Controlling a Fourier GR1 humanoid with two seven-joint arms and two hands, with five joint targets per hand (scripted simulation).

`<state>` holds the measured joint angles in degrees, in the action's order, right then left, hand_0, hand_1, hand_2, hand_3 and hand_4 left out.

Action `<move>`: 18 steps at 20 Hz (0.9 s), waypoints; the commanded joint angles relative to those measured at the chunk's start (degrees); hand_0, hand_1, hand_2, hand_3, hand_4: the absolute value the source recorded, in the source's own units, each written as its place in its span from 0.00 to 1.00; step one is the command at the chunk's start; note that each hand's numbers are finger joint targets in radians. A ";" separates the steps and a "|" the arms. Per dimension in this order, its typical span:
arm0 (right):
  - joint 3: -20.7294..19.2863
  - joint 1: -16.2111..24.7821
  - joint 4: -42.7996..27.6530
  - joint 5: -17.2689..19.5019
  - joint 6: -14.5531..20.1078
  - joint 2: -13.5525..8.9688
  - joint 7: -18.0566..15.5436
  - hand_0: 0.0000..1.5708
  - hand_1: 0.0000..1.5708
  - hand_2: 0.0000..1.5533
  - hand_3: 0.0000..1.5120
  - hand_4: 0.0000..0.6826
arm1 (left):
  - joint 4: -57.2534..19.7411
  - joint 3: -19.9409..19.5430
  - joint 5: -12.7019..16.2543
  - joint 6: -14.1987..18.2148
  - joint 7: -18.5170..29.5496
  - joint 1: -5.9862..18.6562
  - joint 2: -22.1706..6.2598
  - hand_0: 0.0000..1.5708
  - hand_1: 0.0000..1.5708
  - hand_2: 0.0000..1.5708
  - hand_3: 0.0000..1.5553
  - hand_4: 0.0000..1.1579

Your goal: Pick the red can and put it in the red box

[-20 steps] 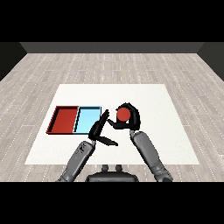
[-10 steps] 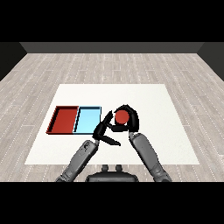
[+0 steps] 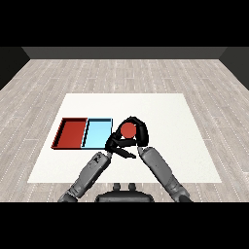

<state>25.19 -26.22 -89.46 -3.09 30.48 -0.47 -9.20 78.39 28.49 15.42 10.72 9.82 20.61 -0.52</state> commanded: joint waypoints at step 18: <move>3.55 -0.46 -0.86 -3.86 1.35 0.44 -2.40 1.00 1.00 0.95 0.93 0.92 | -1.96 3.55 3.59 16.59 5.45 -1.09 0.46 1.00 1.00 1.00 0.97 0.97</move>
<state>28.99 -26.69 -90.65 -5.27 32.61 -0.65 -9.38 76.85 30.87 18.87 25.93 14.25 21.30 -0.99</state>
